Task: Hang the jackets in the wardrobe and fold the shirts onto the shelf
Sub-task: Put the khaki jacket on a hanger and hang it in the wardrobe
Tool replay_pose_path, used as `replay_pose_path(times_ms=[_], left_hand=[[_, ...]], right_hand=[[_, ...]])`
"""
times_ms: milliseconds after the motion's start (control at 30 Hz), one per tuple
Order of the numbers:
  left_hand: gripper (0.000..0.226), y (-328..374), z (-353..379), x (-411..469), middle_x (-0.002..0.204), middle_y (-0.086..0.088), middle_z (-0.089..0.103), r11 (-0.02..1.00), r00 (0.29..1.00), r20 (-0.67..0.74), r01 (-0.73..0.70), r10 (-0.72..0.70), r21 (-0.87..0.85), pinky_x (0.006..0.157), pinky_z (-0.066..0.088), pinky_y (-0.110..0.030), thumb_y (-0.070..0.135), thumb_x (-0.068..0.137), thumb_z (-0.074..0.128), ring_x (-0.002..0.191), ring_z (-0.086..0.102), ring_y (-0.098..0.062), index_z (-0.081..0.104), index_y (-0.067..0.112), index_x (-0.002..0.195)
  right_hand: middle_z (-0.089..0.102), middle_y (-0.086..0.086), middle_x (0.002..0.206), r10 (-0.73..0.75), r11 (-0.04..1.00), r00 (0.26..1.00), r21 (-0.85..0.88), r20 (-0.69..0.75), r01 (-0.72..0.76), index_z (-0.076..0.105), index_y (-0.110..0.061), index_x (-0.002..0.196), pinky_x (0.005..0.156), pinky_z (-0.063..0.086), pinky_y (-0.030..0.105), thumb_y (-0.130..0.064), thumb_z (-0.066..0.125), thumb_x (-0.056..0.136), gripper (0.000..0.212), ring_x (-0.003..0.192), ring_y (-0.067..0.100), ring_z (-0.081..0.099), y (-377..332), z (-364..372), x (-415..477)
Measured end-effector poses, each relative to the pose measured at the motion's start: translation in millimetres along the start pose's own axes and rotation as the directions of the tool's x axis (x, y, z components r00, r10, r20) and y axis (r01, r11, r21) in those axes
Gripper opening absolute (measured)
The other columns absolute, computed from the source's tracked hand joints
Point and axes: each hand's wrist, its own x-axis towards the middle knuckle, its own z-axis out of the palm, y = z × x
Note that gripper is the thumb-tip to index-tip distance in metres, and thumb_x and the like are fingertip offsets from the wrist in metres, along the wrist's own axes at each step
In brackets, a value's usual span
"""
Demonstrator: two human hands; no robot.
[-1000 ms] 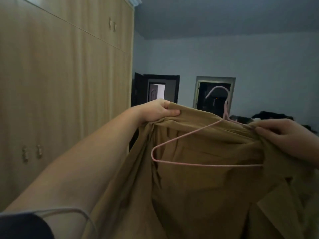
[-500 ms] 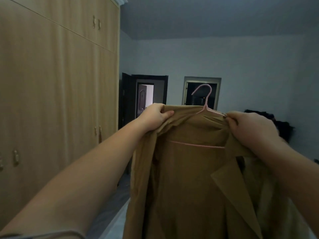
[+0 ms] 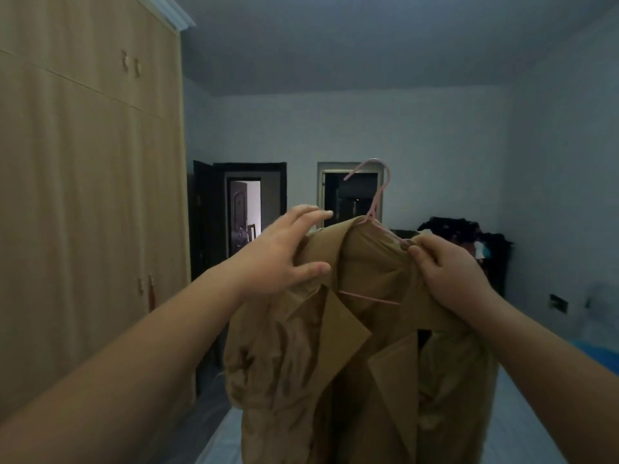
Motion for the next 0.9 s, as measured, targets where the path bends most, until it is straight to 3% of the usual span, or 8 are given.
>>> replay_pose_path(times_ms=[133, 267, 433, 533, 600, 667, 767, 900], left_hand=[[0.051, 0.8, 21.6, 15.2, 0.129, 0.018, 0.054, 0.998, 0.998, 0.053, 0.012, -0.015, 0.069, 0.1, 0.05, -0.039, 0.045, 0.093, 0.058, 0.114, 0.054, -0.005, 0.034, 0.05, 0.138], [0.027, -15.5, 34.0, 16.4, 0.111, 0.023, 0.061, 0.995, 0.991, 0.122, 0.066, -0.056, -0.077, 0.095, 0.053, -0.038, 0.033, 0.098, 0.055, 0.104, 0.058, 0.001, 0.053, 0.046, 0.121], [0.03, 0.4, 47.7, 17.6, 0.117, 0.02, 0.062, 0.997, 0.981, 0.183, 0.047, -0.058, 0.063, 0.095, 0.05, -0.033, 0.032, 0.1, 0.05, 0.108, 0.058, -0.005, 0.053, 0.046, 0.126], [0.027, 12.9, 58.3, 21.6, 0.116, 0.015, 0.065, 0.973, 0.982, 0.185, 0.002, -0.046, 0.23, 0.091, 0.053, -0.037, 0.032, 0.102, 0.046, 0.104, 0.062, -0.012, 0.054, 0.045, 0.124], [0.025, 20.1, 62.2, 19.7, 0.111, 0.016, 0.065, 0.978, 0.985, 0.16, 0.029, -0.063, 0.206, 0.089, 0.055, -0.039, 0.033, 0.101, 0.047, 0.1, 0.063, -0.01, 0.055, 0.045, 0.121], [0.023, 24.8, 61.7, 13.7, 0.108, 0.018, 0.066, 0.993, 0.989, 0.105, 0.094, -0.1, 0.065, 0.09, 0.054, -0.035, 0.032, 0.1, 0.051, 0.099, 0.062, -0.005, 0.058, 0.043, 0.119], [0.021, 27.8, 55.1, -1.3, 0.102, 0.022, 0.068, 0.983, 0.991, 0.005, 0.135, -0.135, -0.129, 0.088, 0.051, -0.026, 0.028, 0.097, 0.057, 0.097, 0.062, 0.002, 0.064, 0.042, 0.112], [0.018, 18.9, 41.6, -25.2, 0.089, 0.021, 0.068, 0.978, 0.96, -0.192, 0.187, -0.203, -0.097, 0.076, 0.045, -0.018, 0.022, 0.094, 0.064, 0.088, 0.063, 0.003, 0.064, 0.039, 0.097]], right_hand=[[0.062, -0.017, 0.089, 0.01, 1.0, 0.999, -0.02, 0.052, -0.009, 0.059, -0.037, 0.105, 0.07, 0.046, 0.023, -0.037, 0.048, 0.1, 0.012, 0.083, 0.002, 0.057, 1.4, 4.5, -5.8], [0.06, -0.019, 0.099, 0.034, 0.997, 0.987, 0.062, 0.155, -0.044, 0.061, -0.037, 0.114, 0.074, 0.043, 0.018, -0.033, 0.051, 0.1, 0.018, 0.093, -0.002, 0.055, 15.9, 1.2, -17.8], [0.057, -0.014, 0.095, 0.08, 0.997, 0.994, -0.01, -0.075, -0.081, 0.065, -0.029, 0.115, 0.077, 0.049, 0.027, -0.031, 0.048, 0.101, 0.022, 0.088, 0.004, 0.055, 27.0, 4.5, -24.0], [0.057, -0.011, 0.097, 0.062, 0.998, 0.993, 0.04, -0.101, -0.058, 0.065, -0.027, 0.109, 0.076, 0.046, 0.025, -0.028, 0.048, 0.101, 0.019, 0.088, 0.002, 0.053, 18.9, 8.4, -21.3], [0.057, -0.009, 0.097, 0.042, 0.996, 0.995, 0.077, -0.089, -0.035, 0.064, -0.026, 0.107, 0.074, 0.043, 0.02, -0.026, 0.047, 0.101, 0.018, 0.086, 0.001, 0.052, 12.8, 11.4, -18.6], [0.057, -0.009, 0.099, 0.053, 0.992, 0.997, 0.119, -0.053, -0.047, 0.063, -0.026, 0.111, 0.073, 0.039, 0.016, -0.026, 0.047, 0.102, 0.019, 0.087, 0.0, 0.051, 11.1, 13.7, -14.3], [0.059, -0.009, 0.106, 0.082, 0.991, 0.995, 0.106, 0.051, -0.087, 0.062, -0.027, 0.123, 0.078, 0.044, 0.021, -0.031, 0.044, 0.103, 0.027, 0.091, 0.004, 0.053, 14.8, 13.3, -8.5], [0.057, -0.018, 0.109, -0.022, 0.94, 0.898, 0.315, 0.44, -0.131, 0.056, -0.031, 0.131, 0.073, 0.035, 0.011, -0.038, 0.035, 0.105, 0.034, 0.093, -0.005, 0.049, 9.7, 15.9, -8.4]])
